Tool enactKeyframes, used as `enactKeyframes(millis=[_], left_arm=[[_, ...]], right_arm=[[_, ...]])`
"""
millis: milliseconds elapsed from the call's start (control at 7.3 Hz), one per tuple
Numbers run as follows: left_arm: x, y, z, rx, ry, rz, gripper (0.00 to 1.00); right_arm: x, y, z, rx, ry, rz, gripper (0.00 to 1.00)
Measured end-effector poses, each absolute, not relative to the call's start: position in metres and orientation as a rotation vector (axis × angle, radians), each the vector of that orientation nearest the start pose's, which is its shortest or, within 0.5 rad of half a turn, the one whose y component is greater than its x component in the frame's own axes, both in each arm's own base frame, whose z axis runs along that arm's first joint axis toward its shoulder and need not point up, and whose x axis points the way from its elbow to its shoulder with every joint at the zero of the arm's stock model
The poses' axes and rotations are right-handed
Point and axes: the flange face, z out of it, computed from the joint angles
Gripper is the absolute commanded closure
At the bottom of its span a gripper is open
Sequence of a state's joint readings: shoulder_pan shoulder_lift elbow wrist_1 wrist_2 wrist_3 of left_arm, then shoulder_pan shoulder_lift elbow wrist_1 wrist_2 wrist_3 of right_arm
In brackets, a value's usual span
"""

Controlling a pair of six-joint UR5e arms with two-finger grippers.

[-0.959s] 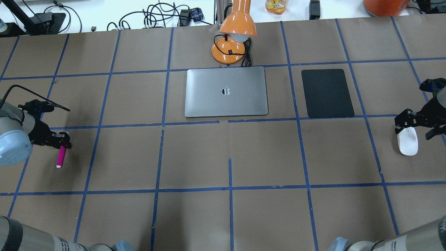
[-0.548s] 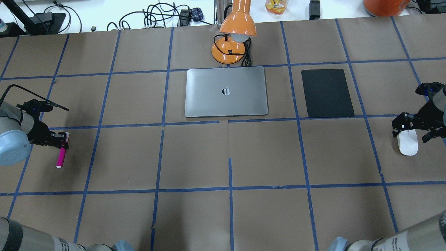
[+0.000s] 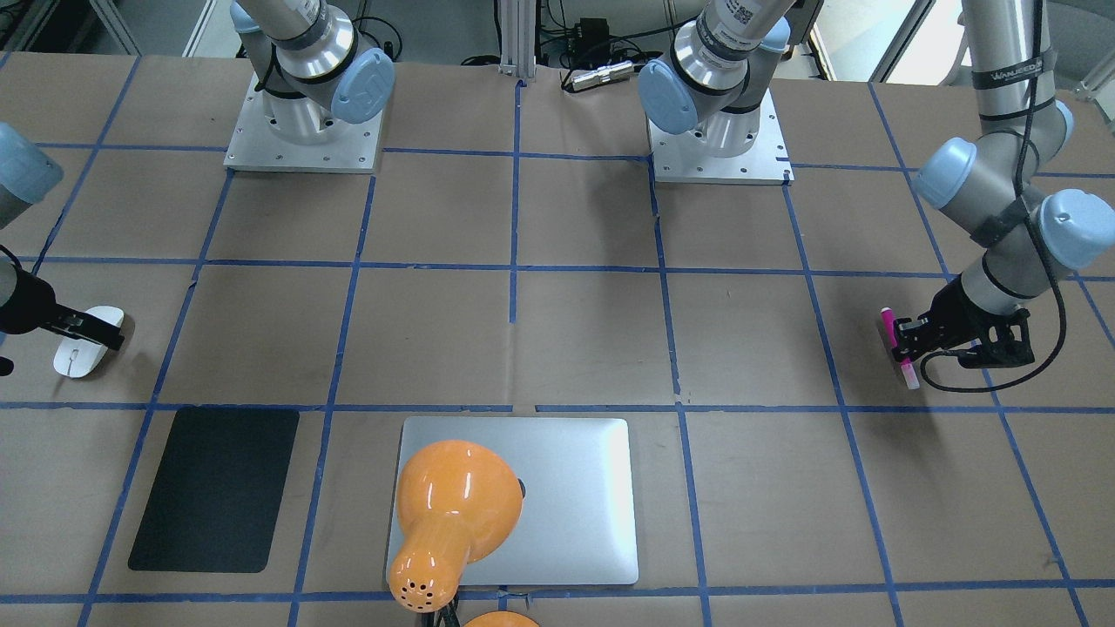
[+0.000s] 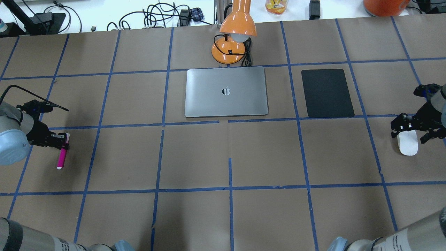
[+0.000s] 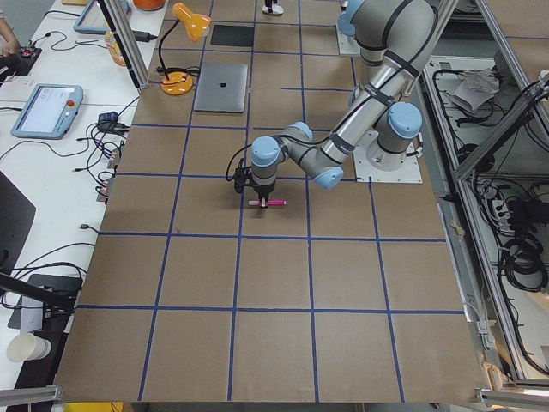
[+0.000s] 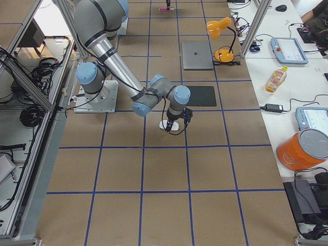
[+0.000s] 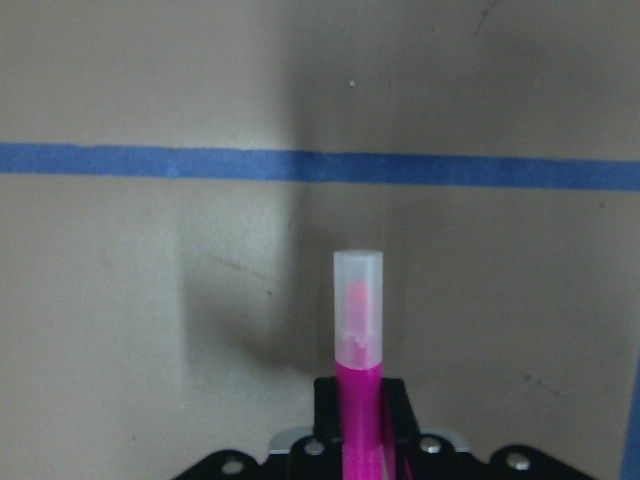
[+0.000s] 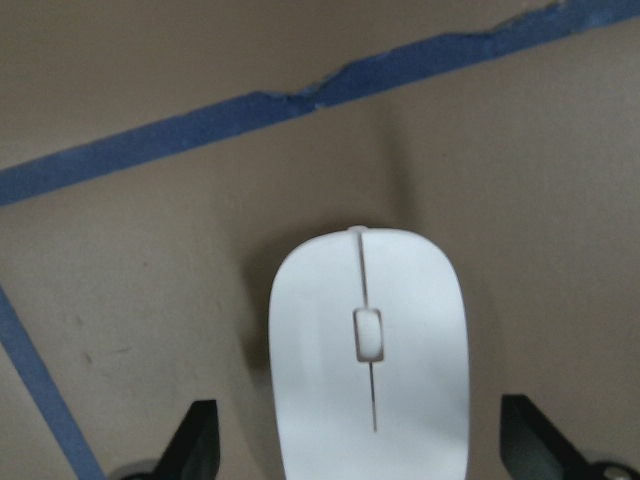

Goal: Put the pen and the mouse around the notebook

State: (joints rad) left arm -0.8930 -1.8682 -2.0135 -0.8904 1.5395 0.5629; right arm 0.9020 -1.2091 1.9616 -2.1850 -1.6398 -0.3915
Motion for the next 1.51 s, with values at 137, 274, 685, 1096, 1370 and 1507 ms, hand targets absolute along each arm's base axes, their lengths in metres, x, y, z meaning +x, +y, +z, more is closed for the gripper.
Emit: enactKeyframes(millis=[137, 274, 685, 1096, 1370, 1507], left_arm=[[0.195, -0.492, 0.227, -0.338, 3.211, 0.134, 1.00], [0.160, -0.506, 0.260, -0.471, 3.196, 0.225, 1.00], [0.004, -0.530, 0.310, -0.892, 3.041, 0.296, 1.00], [-0.179, -0.516, 0.305, -1.246, 2.846, 0.178, 1.00], [-0.269, -0.497, 0.281, -1.504, 2.737, 0.087, 1.00], [-0.298, -0.491, 0.266, -1.644, 2.661, 0.068, 1.00]], right_arm=[[-0.225, -0.489, 0.179, 0.424, 3.098, 0.231, 0.11], [-0.226, -0.489, 0.177, 0.424, 3.099, 0.227, 0.12], [-0.225, -0.488, 0.173, 0.427, 3.095, 0.237, 0.38], [-0.224, -0.487, 0.174, 0.427, 3.094, 0.249, 0.63], [-0.224, -0.488, 0.179, 0.424, 3.098, 0.242, 0.66], [-0.222, -0.489, 0.182, 0.419, 3.101, 0.235, 0.65]])
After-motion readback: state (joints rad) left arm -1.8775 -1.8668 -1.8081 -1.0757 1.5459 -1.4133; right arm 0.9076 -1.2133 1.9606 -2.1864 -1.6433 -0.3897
